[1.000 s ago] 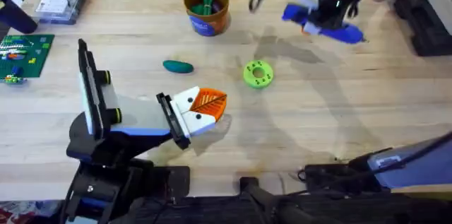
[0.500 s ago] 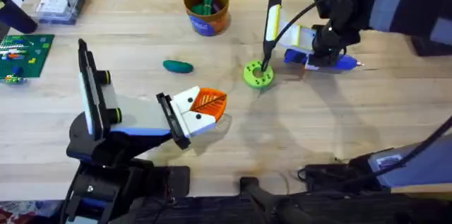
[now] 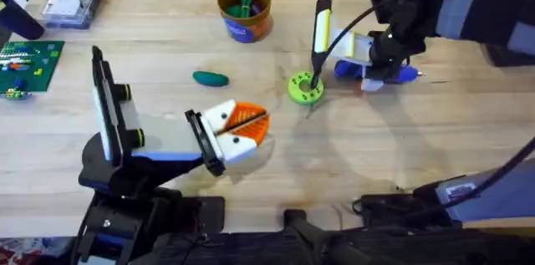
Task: Pick up the gripper from the table and insert it into the empty holder that is missing its gripper. Then pick up a screw, insert it into the mounting hole, and use the screwdriver to tighten it. Finally, clean up the table by picking up the vegetable and placing it into the bucket.
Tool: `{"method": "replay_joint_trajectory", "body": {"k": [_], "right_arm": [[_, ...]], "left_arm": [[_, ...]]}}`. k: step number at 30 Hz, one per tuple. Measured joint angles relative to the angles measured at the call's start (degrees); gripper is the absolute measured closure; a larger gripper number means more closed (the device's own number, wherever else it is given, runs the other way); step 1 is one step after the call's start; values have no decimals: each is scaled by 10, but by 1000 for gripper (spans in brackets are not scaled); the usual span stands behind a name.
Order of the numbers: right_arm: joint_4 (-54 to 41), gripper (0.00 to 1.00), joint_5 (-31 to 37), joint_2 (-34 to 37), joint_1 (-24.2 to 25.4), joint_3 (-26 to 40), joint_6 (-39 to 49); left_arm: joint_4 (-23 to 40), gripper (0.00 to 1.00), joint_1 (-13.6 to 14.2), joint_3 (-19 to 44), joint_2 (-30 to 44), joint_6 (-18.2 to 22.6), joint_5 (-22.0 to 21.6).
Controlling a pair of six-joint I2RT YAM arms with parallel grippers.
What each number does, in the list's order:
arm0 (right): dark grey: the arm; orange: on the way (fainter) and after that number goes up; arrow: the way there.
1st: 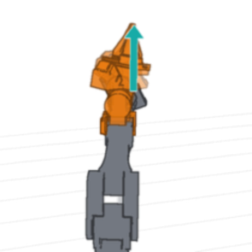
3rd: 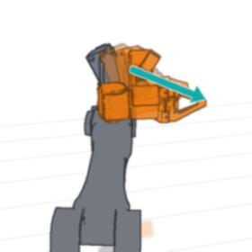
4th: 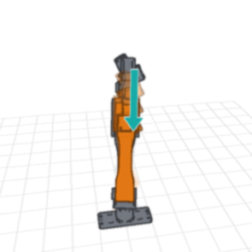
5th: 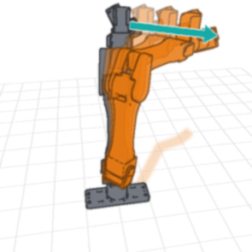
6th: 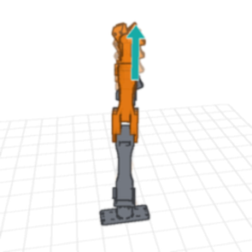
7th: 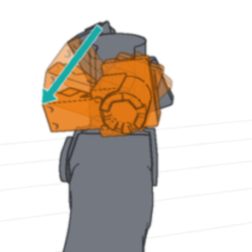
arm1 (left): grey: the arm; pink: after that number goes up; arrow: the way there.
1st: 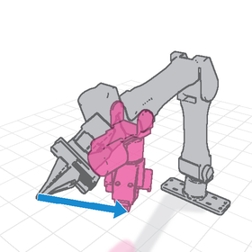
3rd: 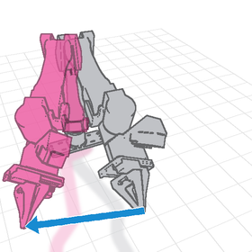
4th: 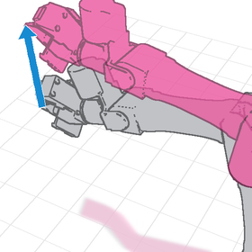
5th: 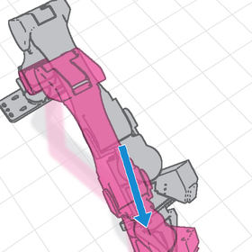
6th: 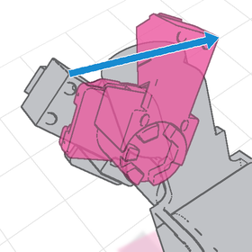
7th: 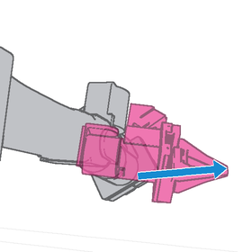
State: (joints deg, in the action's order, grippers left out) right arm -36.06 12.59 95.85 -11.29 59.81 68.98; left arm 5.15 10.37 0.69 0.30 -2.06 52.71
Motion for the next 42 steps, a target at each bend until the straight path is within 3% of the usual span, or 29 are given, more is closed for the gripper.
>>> {"method": "replay_joint_trajectory", "body": {"k": [3, 5, 6, 7, 16, 20, 25, 29, 30, 33, 38, 42], "right_arm": [[3, 77, 2, 0, 0, 0, 1], [4, 12, 3, -1, 0, 0, 3], [3, 8, 3, -2, 0, 0, 3], [3, 8, 3, -2, 0, 0, 3], [5, 7, 3, -26, -2, 0, -9], [54, 7, 6, -89, -10, -3, -75], [98, 7, 30, -194, -22, 0, -195], [103, 7, 41, -269, -23, 11, -291], [108, 7, 44, -318, -23, 16, -366], [113, 7, 45, -365, -23, 18, -448], [85, 7, 45, -446, -23, 21, -604], [10, 7, 45, -506, -23, 23, -705]], "left_arm": [[0, 452, 0, 0, 0, -1, 0], [0, 139, 0, 0, 0, -1, 0], [0, 51, 0, 0, 0, -3, 0], [0, 24, 0, 0, 0, -2, 0], [-6, 14, 0, -1, 0, -3, -3], [-38, 15, -6, -2, 0, -24, -29], [9, 15, -38, 41, 17, -35, -90], [76, 15, -74, 142, 84, -17, -125], [150, 15, -101, 233, 160, 3, -145], [234, 15, -127, 329, 256, 23, -162], [357, 14, -159, 477, 411, 39, -186], [474, 14, -172, 582, 521, 49, -234]]}}
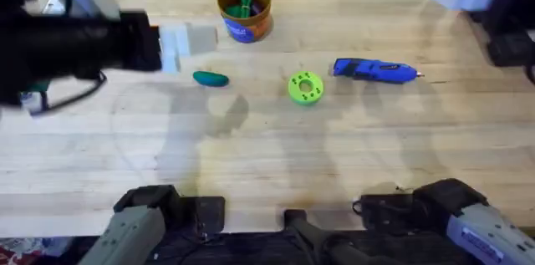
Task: Pick up the gripper from the table and insert it into the empty holder that is missing its gripper. Then pick up a screw, insert it into the mounting hole, and use the screwdriver to tighten it. Finally, clean up the table by picking up the vegetable and placing it into the bucket.
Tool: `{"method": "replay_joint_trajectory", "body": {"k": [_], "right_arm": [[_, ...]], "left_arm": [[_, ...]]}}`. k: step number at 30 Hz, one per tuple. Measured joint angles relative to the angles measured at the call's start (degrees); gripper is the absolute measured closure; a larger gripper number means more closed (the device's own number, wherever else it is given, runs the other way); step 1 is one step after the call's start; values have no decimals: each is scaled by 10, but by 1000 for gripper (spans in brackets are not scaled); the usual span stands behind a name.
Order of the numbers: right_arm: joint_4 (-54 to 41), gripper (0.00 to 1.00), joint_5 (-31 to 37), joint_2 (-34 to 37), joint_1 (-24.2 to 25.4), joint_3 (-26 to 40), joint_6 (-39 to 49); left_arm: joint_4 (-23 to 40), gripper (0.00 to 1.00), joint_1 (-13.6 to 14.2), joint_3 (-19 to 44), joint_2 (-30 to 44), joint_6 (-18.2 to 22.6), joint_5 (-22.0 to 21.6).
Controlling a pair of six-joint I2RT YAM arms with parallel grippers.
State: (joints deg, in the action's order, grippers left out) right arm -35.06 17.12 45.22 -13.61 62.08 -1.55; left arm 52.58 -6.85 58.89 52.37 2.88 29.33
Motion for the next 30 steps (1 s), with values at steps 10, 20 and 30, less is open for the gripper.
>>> {"method": "replay_joint_trajectory", "body": {"k": [10, 20, 30], "right_arm": [[-180, 6, 0, -78, 0, 3, -106], [-198, 7, 0, -77, 0, 3, -120], [-203, 7, 0, -77, 0, 3, -120]], "left_arm": [[47, 14, -2, 60, 173, 20, -63], [48, 13, 1, 60, 252, -6, -98], [71, 13, 126, 67, 256, -250, -299]]}}
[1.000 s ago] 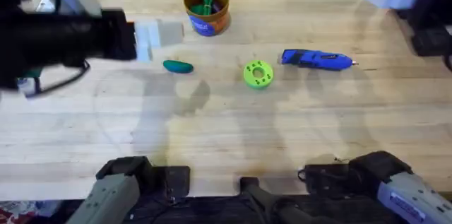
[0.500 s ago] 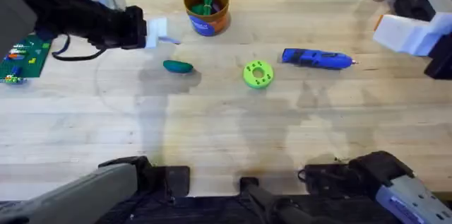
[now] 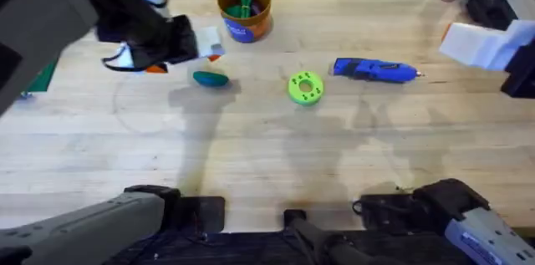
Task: Pick up the gripper from the table and insert it into the empty holder that is missing its gripper. Then pick up a screw, insert it into the mounting hole, and use the screwdriver to tighten it. Finally, clean up the table by picking up the vegetable and placing it into the bucket.
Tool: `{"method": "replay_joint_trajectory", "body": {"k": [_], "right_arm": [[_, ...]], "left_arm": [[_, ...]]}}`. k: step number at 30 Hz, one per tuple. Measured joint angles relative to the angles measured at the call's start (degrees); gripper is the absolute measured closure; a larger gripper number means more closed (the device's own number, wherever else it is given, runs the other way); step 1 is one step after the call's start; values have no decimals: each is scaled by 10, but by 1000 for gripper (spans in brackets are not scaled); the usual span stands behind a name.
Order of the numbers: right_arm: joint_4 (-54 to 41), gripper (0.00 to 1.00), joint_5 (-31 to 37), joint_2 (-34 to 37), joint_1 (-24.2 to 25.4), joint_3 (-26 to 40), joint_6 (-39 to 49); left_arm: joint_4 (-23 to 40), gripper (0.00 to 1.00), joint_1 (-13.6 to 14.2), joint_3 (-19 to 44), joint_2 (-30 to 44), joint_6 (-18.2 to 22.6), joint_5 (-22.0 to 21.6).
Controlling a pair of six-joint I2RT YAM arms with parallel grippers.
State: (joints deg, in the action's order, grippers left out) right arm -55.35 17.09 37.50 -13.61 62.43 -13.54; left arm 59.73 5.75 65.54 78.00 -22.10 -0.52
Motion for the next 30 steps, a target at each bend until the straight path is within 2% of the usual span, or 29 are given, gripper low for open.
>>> {"method": "replay_joint_trajectory", "body": {"k": [2, 4, 9, 13, 19, 30], "right_arm": [[-1, 7, 0, 0, 0, 0, 0], [-5, 7, 0, 0, 0, 0, 0], [-6, 7, 0, 0, 0, 0, 0], [-6, 7, 0, 0, 0, 0, 0], [-7, 6, 0, 0, 0, 0, 0], [-7, 6, 0, 0, 0, 0, 0]], "left_arm": [[-3, 13, 30, 2, 6, -51, -27], [-8, 13, 42, 4, 22, -104, -45], [-11, 13, 39, 6, 84, -256, -56], [-24, 13, 39, 6, 127, -322, -55], [-53, 15, 39, 6, 175, -360, -37], [-53, 14, 39, 6, 191, -368, -31]]}}
